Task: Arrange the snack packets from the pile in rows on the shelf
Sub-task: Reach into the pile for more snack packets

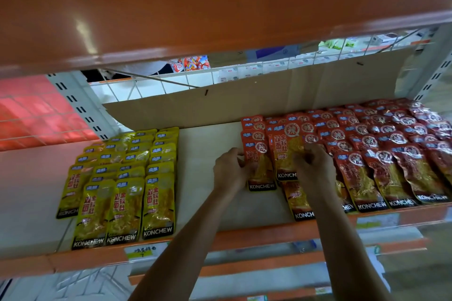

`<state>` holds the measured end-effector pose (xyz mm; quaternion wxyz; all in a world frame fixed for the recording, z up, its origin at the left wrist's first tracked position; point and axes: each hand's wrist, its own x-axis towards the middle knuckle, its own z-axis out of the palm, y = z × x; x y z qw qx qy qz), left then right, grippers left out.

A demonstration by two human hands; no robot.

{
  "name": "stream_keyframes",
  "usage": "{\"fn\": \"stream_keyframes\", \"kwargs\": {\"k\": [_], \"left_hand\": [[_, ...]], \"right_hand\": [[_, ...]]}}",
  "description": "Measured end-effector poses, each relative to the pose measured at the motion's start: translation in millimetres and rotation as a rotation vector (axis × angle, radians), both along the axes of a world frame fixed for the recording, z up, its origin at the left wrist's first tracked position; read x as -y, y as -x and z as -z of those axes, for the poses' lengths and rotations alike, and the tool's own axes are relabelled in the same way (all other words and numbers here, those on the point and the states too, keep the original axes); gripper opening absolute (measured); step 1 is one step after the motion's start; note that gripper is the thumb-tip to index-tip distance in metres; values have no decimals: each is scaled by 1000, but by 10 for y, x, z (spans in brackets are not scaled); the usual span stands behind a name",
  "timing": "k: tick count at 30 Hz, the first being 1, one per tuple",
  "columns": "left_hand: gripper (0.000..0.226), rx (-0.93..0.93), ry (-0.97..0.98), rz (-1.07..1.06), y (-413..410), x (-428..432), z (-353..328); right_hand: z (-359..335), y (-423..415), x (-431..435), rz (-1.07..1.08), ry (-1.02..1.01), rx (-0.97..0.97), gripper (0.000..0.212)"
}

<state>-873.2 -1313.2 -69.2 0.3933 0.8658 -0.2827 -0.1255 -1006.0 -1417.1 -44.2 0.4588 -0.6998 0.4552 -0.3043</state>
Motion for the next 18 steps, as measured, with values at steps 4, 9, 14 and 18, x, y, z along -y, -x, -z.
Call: {"fn": "stream_keyframes", "kwargs": {"k": [4, 9, 14, 18], "left_hand": [[42, 144, -82, -8, 28, 7, -10], [36, 63, 204, 23, 142, 1, -113], [41, -291, 264, 12, 114, -26, -107], [38, -330, 215, 9, 134, -179, 1]], "right_hand": [[-27, -58, -61, -43, -1, -27, 34], [-1, -149, -147, -130, -41, -44, 25], [-35, -169, -203, -208, 18, -73, 9], [-17, -152, -153, -127, 98, -149, 24]]}}
